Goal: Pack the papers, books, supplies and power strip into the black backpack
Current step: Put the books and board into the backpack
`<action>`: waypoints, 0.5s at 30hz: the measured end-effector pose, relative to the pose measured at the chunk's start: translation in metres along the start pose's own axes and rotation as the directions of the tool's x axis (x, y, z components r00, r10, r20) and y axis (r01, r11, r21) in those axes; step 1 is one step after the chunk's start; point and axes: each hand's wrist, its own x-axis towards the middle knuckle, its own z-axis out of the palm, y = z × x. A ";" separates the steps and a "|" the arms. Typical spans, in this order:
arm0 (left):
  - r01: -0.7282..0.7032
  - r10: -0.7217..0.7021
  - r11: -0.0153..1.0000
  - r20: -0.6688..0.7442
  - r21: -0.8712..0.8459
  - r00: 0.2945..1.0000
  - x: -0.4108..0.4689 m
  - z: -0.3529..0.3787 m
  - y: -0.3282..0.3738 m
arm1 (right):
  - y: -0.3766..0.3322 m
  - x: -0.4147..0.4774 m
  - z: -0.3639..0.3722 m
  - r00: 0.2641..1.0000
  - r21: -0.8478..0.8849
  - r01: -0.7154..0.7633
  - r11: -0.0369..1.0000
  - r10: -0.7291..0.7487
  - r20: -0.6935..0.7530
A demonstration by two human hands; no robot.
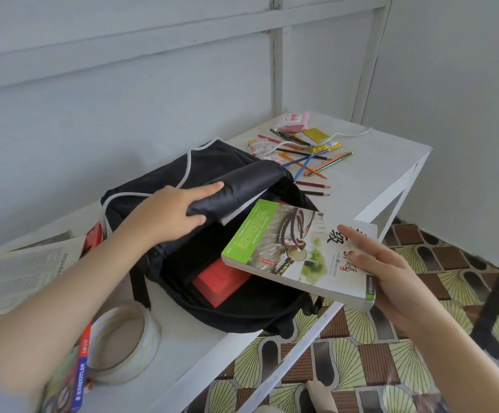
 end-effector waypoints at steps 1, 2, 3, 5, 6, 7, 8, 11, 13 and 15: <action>0.013 -0.014 0.999 -0.018 -0.042 1.000 0.003 -0.005 -0.002 | -0.002 0.001 0.001 1.000 -0.014 0.006 1.000 -0.005 0.020; 0.023 -0.026 0.997 -0.036 -0.075 0.999 0.006 -0.010 -0.004 | -0.003 0.002 0.003 0.999 -0.027 0.012 1.000 -0.011 0.041; 0.029 -0.035 0.994 -0.053 -0.105 0.998 0.009 -0.014 -0.007 | -0.005 0.003 0.005 0.998 -0.036 0.018 0.999 -0.015 0.065; 0.022 -0.035 0.988 -0.085 -0.152 0.996 0.012 -0.021 -0.010 | -0.009 0.008 0.010 0.994 -0.034 0.024 0.999 -0.020 0.112; 0.017 -0.034 0.985 -0.096 -0.170 0.995 0.013 -0.024 -0.010 | -0.011 0.010 0.014 0.992 -0.031 0.022 0.999 -0.018 0.128; 0.015 -0.034 0.983 -0.102 -0.184 0.994 0.014 -0.026 -0.011 | -0.014 0.014 0.017 0.990 -0.036 0.019 0.999 -0.014 0.141; 0.013 -0.034 0.981 -0.106 -0.191 0.994 0.015 -0.028 -0.010 | -0.016 0.019 0.022 0.989 -0.046 0.016 0.999 -0.009 0.147; 0.004 -0.025 0.985 -0.117 -0.173 0.993 0.016 -0.031 -0.009 | -0.022 0.037 0.038 0.990 -0.076 0.019 0.997 -0.008 0.142; 0.003 -0.022 0.987 -0.120 -0.163 0.992 0.017 -0.035 -0.009 | -0.024 0.050 0.050 0.992 -0.092 0.016 0.996 -0.005 0.129; 0.005 -0.024 0.987 -0.114 -0.161 0.993 0.017 -0.038 -0.009 | -0.026 0.062 0.061 0.993 -0.101 0.005 0.995 0.007 0.118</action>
